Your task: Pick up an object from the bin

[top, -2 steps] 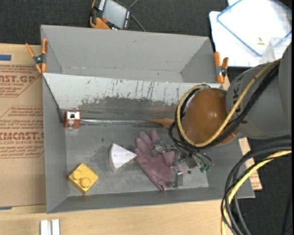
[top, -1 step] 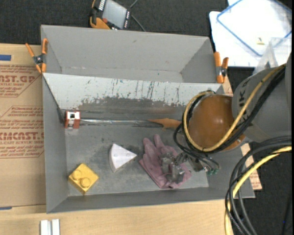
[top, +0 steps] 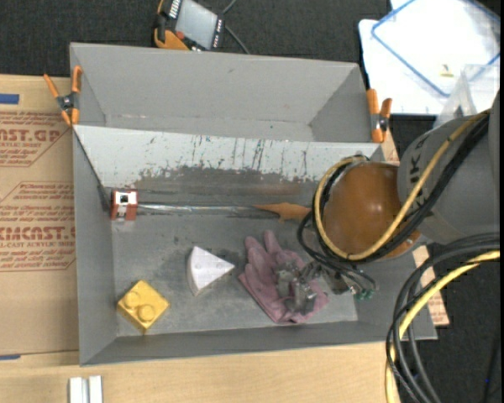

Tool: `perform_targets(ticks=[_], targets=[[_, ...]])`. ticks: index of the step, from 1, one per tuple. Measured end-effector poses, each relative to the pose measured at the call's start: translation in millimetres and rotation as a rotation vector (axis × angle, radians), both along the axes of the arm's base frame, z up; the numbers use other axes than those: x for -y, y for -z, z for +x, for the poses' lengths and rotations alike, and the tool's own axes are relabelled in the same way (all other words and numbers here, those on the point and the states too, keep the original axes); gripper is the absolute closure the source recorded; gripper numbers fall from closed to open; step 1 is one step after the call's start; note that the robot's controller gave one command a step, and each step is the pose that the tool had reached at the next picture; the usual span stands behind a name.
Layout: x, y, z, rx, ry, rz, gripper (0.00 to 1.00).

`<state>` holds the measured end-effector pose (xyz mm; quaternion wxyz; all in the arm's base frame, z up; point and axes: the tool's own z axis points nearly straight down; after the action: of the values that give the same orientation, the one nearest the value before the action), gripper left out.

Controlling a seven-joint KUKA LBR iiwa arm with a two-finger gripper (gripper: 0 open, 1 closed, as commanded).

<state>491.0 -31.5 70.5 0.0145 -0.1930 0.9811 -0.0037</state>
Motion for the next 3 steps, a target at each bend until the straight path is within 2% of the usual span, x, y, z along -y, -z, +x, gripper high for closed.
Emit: perform_targets(ticks=[1, 2, 3], targets=[[3.8, -6.6, -0.7, 0.002, -0.009, 0.001, 1.0], [0.6, -100.6, -1.0, -0.003, 0.003, 0.002, 1.0], [2.3, -169.4, 5.3, 0.002, -0.01, 0.001, 1.0]])
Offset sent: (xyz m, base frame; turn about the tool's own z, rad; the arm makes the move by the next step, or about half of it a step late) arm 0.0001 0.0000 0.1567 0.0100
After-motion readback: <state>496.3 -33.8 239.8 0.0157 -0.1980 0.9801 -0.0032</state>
